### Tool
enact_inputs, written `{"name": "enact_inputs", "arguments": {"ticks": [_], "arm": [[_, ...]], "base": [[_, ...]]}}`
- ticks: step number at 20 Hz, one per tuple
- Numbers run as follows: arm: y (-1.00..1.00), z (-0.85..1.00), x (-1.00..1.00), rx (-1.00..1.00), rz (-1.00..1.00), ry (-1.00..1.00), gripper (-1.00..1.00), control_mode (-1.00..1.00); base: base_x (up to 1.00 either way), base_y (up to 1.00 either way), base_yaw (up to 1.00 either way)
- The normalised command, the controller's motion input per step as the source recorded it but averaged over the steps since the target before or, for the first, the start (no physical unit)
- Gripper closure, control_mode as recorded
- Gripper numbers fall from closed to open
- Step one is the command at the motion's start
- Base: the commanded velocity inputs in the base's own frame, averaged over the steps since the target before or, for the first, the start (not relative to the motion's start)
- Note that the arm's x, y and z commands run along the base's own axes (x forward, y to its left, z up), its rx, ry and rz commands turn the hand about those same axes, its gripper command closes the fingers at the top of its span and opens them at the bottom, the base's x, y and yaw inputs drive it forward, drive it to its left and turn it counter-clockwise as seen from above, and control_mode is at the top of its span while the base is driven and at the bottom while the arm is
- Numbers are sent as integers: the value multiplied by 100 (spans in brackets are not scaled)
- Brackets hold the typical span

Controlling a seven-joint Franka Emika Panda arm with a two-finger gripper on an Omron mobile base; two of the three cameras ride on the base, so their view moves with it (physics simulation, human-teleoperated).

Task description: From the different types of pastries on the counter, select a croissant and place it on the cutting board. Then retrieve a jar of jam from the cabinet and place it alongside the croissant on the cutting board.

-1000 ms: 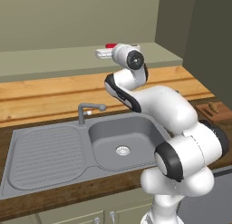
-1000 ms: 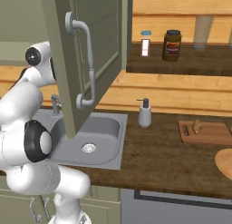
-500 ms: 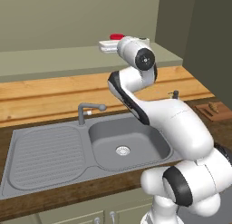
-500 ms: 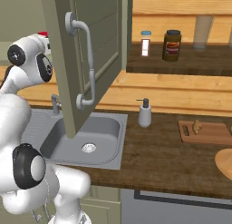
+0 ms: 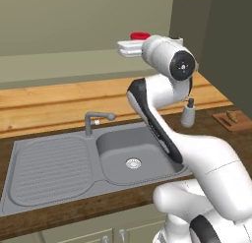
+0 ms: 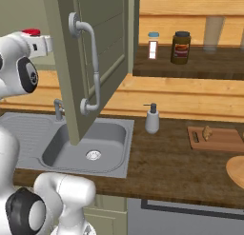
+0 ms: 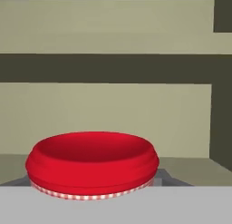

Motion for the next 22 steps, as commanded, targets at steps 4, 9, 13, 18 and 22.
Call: {"name": "enact_inputs", "arguments": {"ticks": [4,9,13,18,22], "arm": [[27,17,-100,3,-13,21,100,-100],[16,11,-100,11,-26,22,100,-100],[-10,0,-100,15,-9,-1,100,-100],[-33,0,-100,10,19,-14,100,-100],[-18,-4,-100,2,21,-4,100,-100]], "base": [[0,0,0],[0,0,0],[0,0,0],[0,0,0],[0,0,0]]}}
